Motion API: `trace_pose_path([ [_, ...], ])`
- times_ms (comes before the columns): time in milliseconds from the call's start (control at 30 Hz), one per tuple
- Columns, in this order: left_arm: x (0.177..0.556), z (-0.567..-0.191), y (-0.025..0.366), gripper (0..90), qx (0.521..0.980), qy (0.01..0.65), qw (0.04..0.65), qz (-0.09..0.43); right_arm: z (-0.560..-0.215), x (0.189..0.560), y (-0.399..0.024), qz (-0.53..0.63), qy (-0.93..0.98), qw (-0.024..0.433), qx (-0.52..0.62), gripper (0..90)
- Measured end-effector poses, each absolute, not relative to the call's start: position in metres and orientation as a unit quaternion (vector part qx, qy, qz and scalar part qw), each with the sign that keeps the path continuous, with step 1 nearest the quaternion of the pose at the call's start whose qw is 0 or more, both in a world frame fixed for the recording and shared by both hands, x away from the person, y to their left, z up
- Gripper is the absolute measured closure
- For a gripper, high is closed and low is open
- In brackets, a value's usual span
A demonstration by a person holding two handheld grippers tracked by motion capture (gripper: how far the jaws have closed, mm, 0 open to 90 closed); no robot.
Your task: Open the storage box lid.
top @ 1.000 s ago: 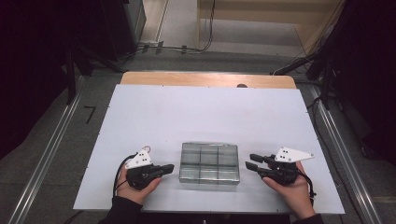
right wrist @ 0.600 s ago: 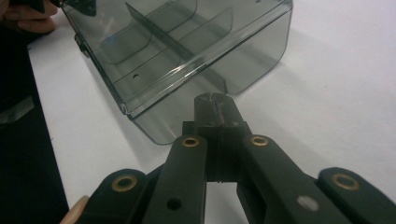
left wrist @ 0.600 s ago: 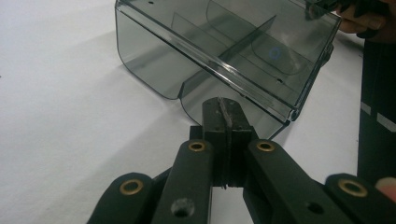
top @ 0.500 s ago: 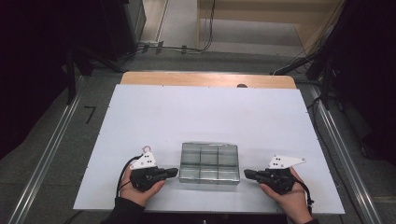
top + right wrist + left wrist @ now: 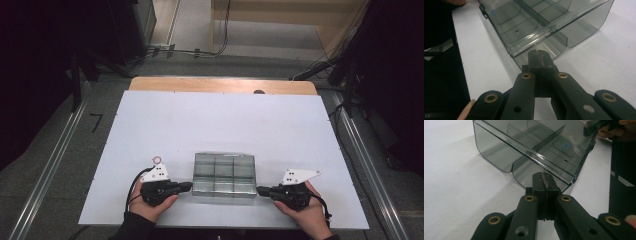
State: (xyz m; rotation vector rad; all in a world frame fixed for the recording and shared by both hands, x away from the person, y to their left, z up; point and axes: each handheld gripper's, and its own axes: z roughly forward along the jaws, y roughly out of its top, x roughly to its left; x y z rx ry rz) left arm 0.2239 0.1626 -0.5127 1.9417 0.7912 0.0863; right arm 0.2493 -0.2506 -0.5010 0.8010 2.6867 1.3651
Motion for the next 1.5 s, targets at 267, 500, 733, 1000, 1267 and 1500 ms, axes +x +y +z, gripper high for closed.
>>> trace_pose_path([
  [267,0.223,-0.512,0.163,90.0,0.802,0.319,0.505,0.031,-0.497,0.248,-0.253,0.45,0.859,0.013,0.242,88.3],
  [500,0.221,-0.511,0.164,90.0,0.797,0.305,0.521,0.028,-0.495,0.247,-0.253,0.456,0.857,0.014,0.241,88.3],
  [733,0.219,-0.508,0.164,90.0,0.793,0.293,0.533,0.044,-0.493,0.247,-0.254,0.468,0.85,0.019,0.241,88.3],
  [1000,0.216,-0.502,0.164,90.0,0.779,0.28,0.557,0.064,-0.485,0.246,-0.256,0.486,0.839,0.029,0.241,88.3],
  [1267,0.217,-0.499,0.158,90.0,0.765,0.28,0.575,0.068,-0.478,0.243,-0.256,0.5,0.831,0.031,0.242,88.3],
  [1500,0.218,-0.496,0.154,90.0,0.758,0.282,0.583,0.072,-0.475,0.241,-0.253,0.501,0.832,0.032,0.234,88.3],
])
